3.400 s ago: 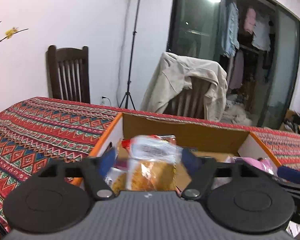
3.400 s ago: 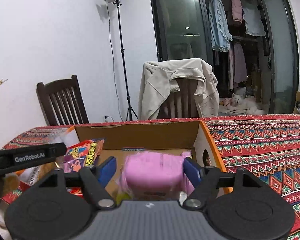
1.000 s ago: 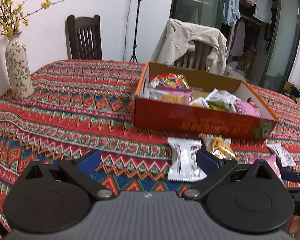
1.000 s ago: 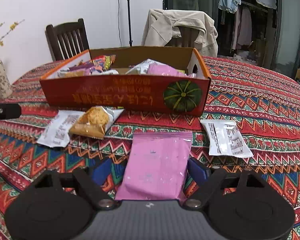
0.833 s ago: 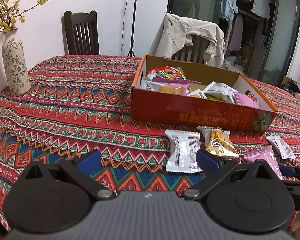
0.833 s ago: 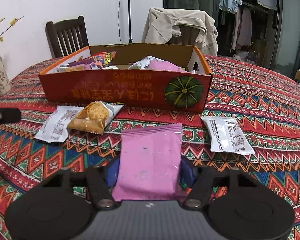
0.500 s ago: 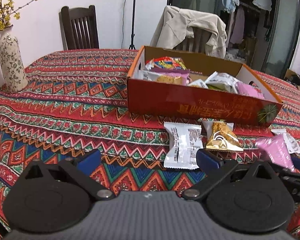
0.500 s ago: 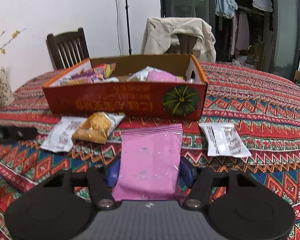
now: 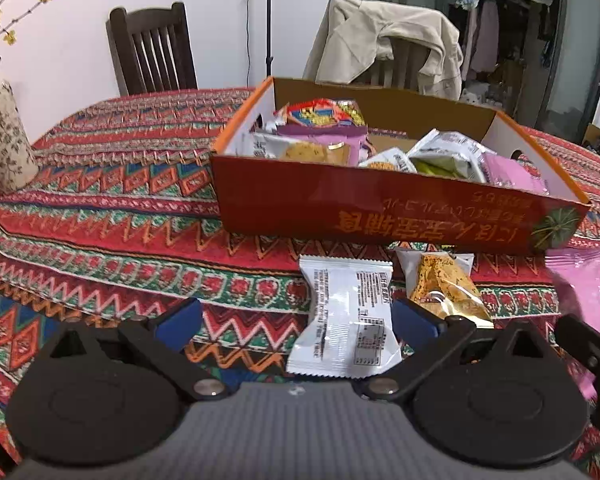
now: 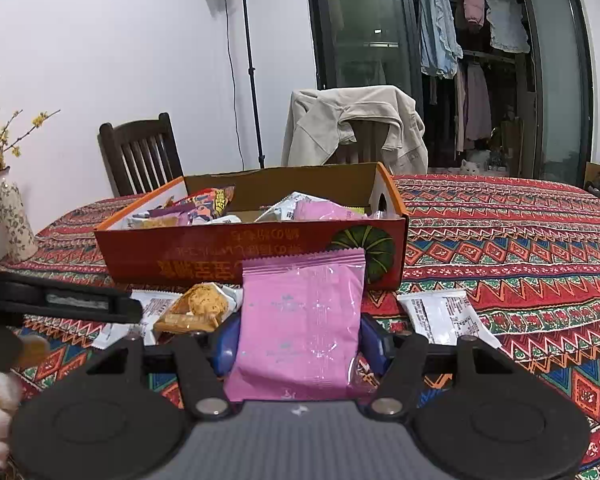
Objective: Organize snacks
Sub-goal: 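Grasp a pink packet with the right tool while the left tool grasps a white packet, then carry the pink and white packets over the box and open both tools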
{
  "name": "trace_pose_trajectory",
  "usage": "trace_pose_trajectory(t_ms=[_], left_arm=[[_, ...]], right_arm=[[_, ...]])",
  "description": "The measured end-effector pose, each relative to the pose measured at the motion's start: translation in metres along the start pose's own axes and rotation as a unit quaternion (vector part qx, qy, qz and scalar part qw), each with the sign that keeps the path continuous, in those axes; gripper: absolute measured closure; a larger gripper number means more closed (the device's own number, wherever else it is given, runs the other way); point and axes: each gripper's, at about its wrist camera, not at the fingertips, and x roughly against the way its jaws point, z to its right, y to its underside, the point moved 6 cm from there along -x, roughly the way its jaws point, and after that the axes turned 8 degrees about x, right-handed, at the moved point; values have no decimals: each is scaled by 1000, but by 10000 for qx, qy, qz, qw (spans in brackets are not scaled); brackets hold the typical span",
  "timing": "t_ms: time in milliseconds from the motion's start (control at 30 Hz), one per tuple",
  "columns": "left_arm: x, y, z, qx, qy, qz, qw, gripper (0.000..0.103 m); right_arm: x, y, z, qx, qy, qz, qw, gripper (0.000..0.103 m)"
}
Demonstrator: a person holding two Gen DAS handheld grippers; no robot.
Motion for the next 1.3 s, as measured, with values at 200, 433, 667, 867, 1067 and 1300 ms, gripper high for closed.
trace_pose_trajectory(t_ms=[200, 433, 667, 867, 1067, 1300], left_arm=[[-13, 7, 7, -108, -94, -41, 9999, 0], [-14, 11, 9, -182, 78, 75, 9998, 26], [-7, 13, 14, -343, 471, 233, 9980, 56], [1, 9, 10, -242, 586, 389, 9972, 57], [13, 2, 6, -152, 720, 615, 9954, 57], [22, -4, -1, 1, 854, 747, 9935, 57]], right_arm=[[-2, 4, -3, 54, -49, -36, 10000, 42], [-1, 8, -10, 183, -91, -35, 9998, 42], [-2, 10, -11, 195, -82, -66, 9998, 42], [-1, 10, -11, 206, -61, -34, 9998, 42], [-1, 9, -10, 215, -32, -9, 9998, 42], [0, 7, -11, 256, 3, 10, 9997, 42]])
